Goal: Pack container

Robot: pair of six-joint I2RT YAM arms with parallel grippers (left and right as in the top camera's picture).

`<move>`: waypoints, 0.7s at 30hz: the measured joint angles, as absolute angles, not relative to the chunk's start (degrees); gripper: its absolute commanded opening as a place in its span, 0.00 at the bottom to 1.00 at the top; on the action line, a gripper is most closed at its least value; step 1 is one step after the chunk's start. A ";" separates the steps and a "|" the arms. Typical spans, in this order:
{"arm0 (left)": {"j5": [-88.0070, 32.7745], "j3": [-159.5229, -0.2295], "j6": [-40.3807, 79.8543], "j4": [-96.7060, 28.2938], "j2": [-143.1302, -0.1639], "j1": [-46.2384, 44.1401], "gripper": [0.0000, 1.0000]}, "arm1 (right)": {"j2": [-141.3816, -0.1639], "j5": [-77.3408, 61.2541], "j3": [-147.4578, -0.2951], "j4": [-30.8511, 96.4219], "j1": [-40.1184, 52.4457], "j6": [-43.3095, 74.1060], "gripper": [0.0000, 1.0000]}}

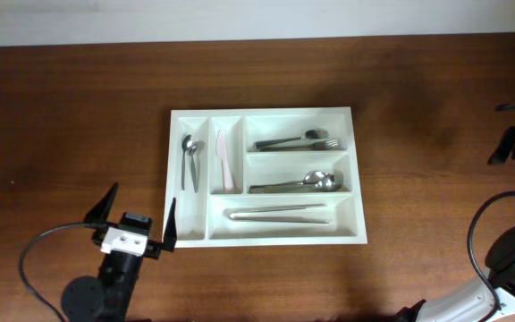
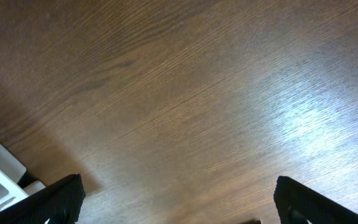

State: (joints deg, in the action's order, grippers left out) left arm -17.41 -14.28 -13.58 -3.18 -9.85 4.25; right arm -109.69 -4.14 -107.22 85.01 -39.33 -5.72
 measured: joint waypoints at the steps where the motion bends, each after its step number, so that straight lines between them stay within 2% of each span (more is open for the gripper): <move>1: -17.39 -12.73 -13.56 -1.02 -9.63 4.25 0.99 | -109.67 -4.16 -107.22 85.01 -39.33 -5.74 0.99; 6: -17.37 -7.35 -13.56 5.43 -9.58 4.25 0.99 | -109.67 -4.14 -107.22 84.99 -39.33 -5.72 0.99; 21: -17.15 -1.23 -13.54 7.53 -0.84 4.25 0.99 | -109.67 -4.14 -107.22 84.99 -39.33 -5.69 0.99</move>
